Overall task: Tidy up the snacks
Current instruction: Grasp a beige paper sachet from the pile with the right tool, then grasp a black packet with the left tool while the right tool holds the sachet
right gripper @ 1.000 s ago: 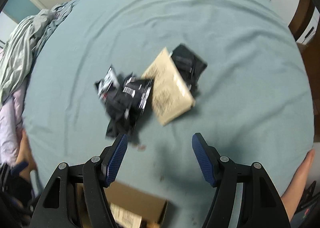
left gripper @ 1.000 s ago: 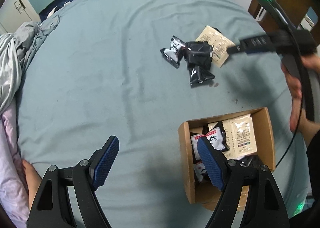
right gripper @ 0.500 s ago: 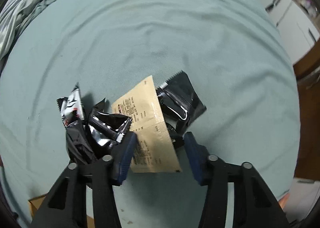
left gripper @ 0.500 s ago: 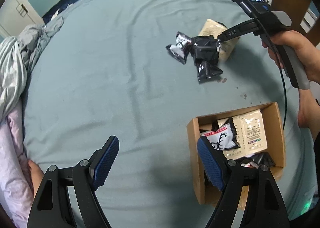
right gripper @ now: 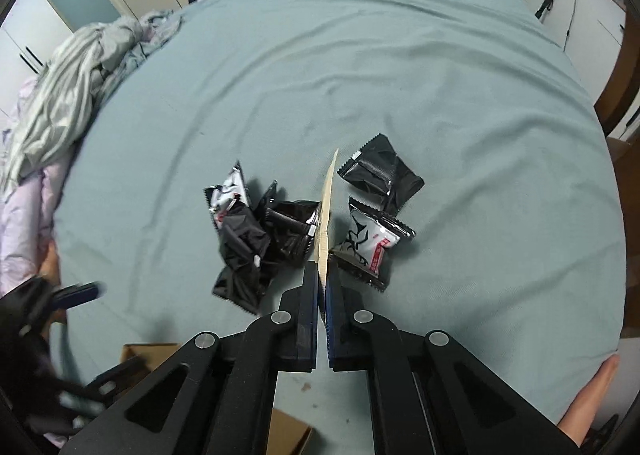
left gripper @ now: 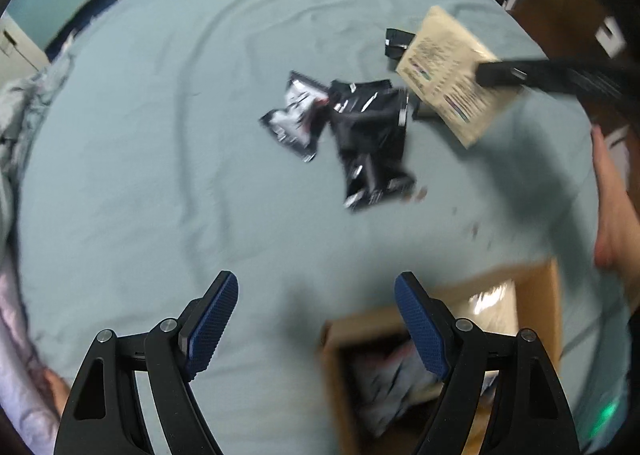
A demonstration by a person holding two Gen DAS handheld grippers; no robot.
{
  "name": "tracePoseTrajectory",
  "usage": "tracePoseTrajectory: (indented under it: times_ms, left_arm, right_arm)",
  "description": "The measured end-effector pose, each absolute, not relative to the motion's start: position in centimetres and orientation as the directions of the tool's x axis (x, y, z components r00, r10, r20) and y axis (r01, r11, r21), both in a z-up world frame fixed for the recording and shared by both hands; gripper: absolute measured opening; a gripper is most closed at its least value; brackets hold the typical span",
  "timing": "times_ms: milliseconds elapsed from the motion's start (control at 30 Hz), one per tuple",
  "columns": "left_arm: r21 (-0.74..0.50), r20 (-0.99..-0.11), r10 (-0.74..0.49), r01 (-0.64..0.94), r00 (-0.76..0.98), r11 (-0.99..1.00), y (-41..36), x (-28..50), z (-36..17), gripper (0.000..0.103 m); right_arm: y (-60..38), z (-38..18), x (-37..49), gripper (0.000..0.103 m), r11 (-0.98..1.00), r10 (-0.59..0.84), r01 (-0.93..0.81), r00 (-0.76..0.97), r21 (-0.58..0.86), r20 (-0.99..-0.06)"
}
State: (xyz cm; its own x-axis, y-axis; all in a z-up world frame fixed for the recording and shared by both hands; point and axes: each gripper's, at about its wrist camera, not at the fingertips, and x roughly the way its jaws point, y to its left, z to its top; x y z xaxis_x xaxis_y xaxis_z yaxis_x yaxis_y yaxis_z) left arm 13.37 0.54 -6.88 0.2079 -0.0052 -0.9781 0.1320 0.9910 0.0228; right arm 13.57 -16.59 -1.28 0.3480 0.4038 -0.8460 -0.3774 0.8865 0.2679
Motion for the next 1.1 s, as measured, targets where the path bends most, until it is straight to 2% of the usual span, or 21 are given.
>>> tracePoseTrajectory:
  times_ms: [167, 333, 367, 433, 500, 733, 1100]
  left_arm:
    - [-0.080, -0.986, -0.091, 0.081, 0.139, 0.994, -1.2, 18.3, -9.6, 0.081]
    - [-0.123, -0.987, -0.120, -0.018, 0.111, 0.992, -1.7, 21.3, -12.2, 0.079]
    - [-0.142, -0.985, -0.137, -0.036, 0.108, 0.989, -1.7, 21.9, -12.7, 0.074]
    - [-0.178, -0.981, -0.173, -0.054, 0.091, 0.983, -1.5, 22.6, -13.2, 0.048]
    - [-0.190, -0.979, -0.183, -0.068, 0.092, 0.979, -1.2, 22.7, -13.1, 0.035]
    - [-0.156, -0.983, -0.154, -0.004, 0.101, 0.988, -0.9, 19.6, -8.5, 0.033]
    - [-0.200, -0.959, -0.224, 0.150, 0.171, 0.968, -2.2, 11.2, 2.9, 0.033]
  right_arm:
    - [-18.9, 0.9, 11.7, 0.001, 0.885, 0.427, -0.365, 0.389, 0.290, -0.816]
    - [-19.9, 1.3, 10.6, 0.001, 0.876, 0.449, -0.365, 0.386, 0.313, -0.806]
    - [-20.1, 1.3, 10.3, 0.001, 0.874, 0.453, -0.370, 0.381, 0.316, -0.806]
    - [-20.4, 1.1, 9.9, 0.001, 0.872, 0.456, -0.372, 0.374, 0.319, -0.808]
    - [-20.7, 1.1, 9.7, 0.001, 0.872, 0.453, -0.372, 0.371, 0.317, -0.810]
    - [-21.1, 1.6, 8.8, 0.001, 0.871, 0.446, -0.390, 0.374, 0.299, -0.813]
    - [-21.4, 4.4, 6.4, 0.001, 0.872, 0.438, -0.396, 0.371, 0.288, -0.819]
